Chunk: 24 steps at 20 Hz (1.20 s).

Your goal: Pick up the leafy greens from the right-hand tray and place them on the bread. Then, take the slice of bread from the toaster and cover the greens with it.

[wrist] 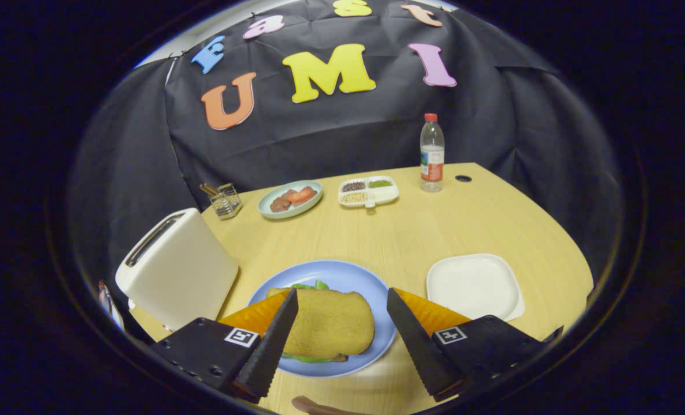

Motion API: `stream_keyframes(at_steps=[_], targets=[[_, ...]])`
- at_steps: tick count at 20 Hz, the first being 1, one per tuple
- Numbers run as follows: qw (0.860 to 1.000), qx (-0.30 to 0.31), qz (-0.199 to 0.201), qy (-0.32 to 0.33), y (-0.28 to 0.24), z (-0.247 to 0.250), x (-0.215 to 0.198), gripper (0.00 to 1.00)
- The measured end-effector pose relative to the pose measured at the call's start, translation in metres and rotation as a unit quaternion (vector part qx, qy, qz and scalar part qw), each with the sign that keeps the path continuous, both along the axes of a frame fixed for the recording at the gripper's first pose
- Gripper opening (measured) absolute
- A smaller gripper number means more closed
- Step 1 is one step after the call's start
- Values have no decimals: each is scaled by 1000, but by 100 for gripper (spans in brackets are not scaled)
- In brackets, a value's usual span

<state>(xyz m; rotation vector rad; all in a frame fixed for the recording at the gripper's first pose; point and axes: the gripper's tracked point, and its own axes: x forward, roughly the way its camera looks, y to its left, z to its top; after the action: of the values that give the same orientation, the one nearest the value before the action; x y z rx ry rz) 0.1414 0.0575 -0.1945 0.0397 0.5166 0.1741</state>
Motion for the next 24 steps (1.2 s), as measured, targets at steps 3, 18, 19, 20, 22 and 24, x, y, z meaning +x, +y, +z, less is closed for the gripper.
stream_keyframes(at_steps=[3, 18, 19, 20, 22, 24], targets=[[999, 11, -4, -39, 5, 36, -17, 96], [957, 2, -56, -285, 8, 225, -155, 96], [955, -4, -52, -293, 11, 230, -163, 96], [952, -7, -48, -301, 13, 237, -171, 96], [948, -14, -42, -316, 18, 246, -183, 96], [943, -21, -37, -329, 21, 250, -192, 96]])
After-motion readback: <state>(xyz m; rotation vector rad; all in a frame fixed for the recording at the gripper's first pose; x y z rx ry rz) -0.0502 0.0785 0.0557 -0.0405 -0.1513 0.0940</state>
